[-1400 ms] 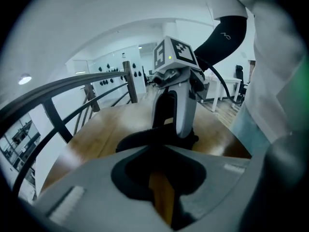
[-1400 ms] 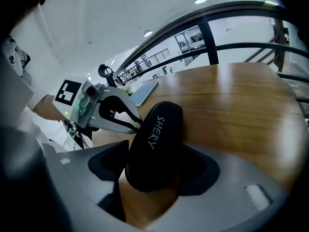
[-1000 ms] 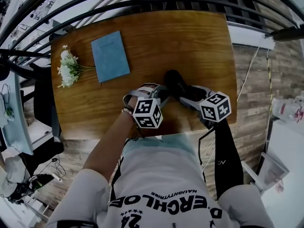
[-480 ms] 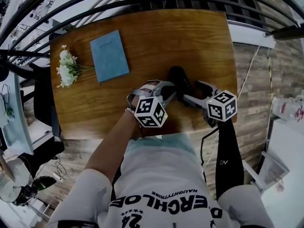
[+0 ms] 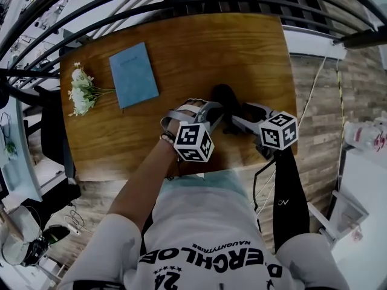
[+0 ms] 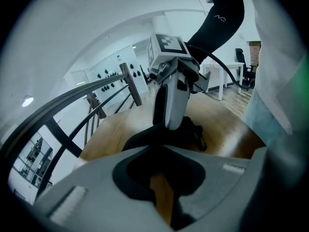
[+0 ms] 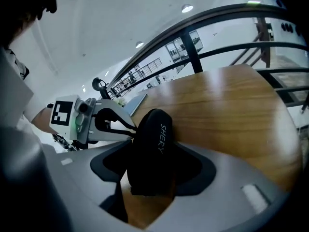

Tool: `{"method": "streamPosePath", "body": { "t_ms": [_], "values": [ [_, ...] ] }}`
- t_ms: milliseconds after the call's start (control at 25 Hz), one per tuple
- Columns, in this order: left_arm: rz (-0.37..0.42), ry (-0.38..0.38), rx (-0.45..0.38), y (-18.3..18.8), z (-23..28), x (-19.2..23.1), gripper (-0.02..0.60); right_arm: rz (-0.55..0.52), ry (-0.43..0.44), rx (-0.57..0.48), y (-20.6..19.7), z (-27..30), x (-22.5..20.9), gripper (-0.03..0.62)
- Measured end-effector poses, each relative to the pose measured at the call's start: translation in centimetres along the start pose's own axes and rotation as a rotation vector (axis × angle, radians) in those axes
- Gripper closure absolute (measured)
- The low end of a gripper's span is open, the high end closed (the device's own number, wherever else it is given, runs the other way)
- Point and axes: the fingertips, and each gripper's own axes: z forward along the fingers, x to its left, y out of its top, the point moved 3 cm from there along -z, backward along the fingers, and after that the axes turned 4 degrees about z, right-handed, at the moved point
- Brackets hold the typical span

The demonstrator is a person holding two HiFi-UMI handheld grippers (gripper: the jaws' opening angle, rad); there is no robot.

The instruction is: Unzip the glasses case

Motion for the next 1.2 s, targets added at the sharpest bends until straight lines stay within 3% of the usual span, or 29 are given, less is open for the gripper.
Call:
{"method": "streamPosePath", "body": {
  "t_ms": [160, 320, 480, 560, 600, 680, 840, 960, 1080, 1200],
  "values": [
    [0.019, -0.001, 0.015, 0.2, 0.2, 0.0, 0.549, 0.035, 0.015, -0.026, 0.1, -0.5, -0.7, 0.309],
    [0.025, 0.003, 0.020, 0.3, 0.3, 0.2, 0.552, 0.135, -0.015, -0.126, 0.9, -2.0, -2.6, 0.410],
    [0.043, 0.003, 0.032, 0.6, 0.3, 0.5, 0.557, 0.146, -0.027, -0.137, 1.2, -2.6, -3.6, 0.407],
    [0.081, -0.056, 0.101, -0.5, 0.7, -0.8, 0.570, 0.144, -0.070, -0.135, 1.1, -2.9, -4.5, 0.405],
    [0.115, -0.112, 0.157, -1.7, 1.1, -2.2, 0.574, 0.133, -0.116, -0.125, 0.9, -3.1, -5.2, 0.500],
    [0.116, -0.177, 0.204, -3.4, 1.5, -5.0, 0.574, 0.098, -0.174, -0.092, 0.2, -3.6, -6.0, 0.530],
    [-0.062, -0.029, 0.135, -2.2, 0.1, -3.8, 0.572, -0.004, -0.157, -0.070, 0.2, -3.5, -4.9, 0.520],
    [-0.100, 0.088, 0.073, 0.7, -0.7, -0.8, 0.533, -0.123, -0.144, -0.061, 0.7, -3.0, -2.6, 0.499],
    [-0.051, 0.098, 0.052, 3.1, -0.8, 1.3, 0.455, -0.239, -0.117, -0.035, 1.0, -2.3, 0.2, 0.470],
    [0.092, -0.013, 0.090, 3.4, -0.3, 0.6, 0.394, -0.329, -0.099, -0.010, 0.9, -1.3, 2.5, 0.454]
  ]
}}
